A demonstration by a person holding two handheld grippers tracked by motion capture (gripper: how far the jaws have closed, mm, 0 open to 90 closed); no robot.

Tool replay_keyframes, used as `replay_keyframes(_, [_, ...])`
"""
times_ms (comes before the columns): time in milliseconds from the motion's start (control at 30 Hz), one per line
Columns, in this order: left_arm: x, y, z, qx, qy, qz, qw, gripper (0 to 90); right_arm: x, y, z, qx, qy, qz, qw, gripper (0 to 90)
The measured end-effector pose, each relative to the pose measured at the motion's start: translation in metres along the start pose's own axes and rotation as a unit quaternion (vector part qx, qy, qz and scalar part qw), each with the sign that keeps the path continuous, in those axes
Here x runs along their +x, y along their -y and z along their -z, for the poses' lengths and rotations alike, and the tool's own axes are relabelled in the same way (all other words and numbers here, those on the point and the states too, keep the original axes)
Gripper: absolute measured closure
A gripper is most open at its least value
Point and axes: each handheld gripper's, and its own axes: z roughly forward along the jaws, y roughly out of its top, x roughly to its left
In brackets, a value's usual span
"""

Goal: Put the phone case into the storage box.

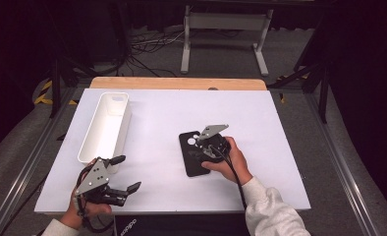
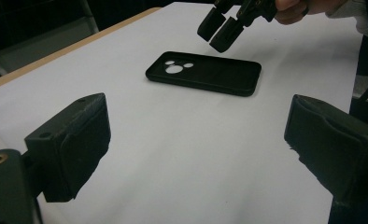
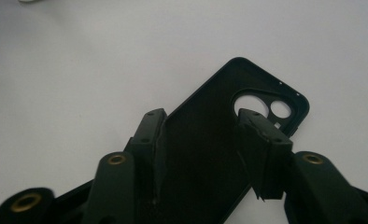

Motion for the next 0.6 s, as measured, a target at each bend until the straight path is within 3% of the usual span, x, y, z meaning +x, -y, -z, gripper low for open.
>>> replay_keyframes(267, [-0.001, 0.000, -0.001, -0.002, -0.001, 0.000, 1.0000, 7.6, -0.012, -0.006, -0.005, 0.034, 0.021, -0.027, 0.9988, 31.0])
replay_keyframes(333, [-0.001, 0.000, 0.000, -0.002, 0.001, 0.001, 1.0000, 7.6, -0.017, -0.010, -0.007, 0.047, 0.025, -0.047, 0.9975, 27.6])
replay_keyframes(600, [-0.001, 0.000, 0.000, -0.004, 0.001, 0.000, 1.0000, 7.6, -0.032, -0.026, -0.013, 0.078, 0.041, -0.081, 0.9929, 26.3])
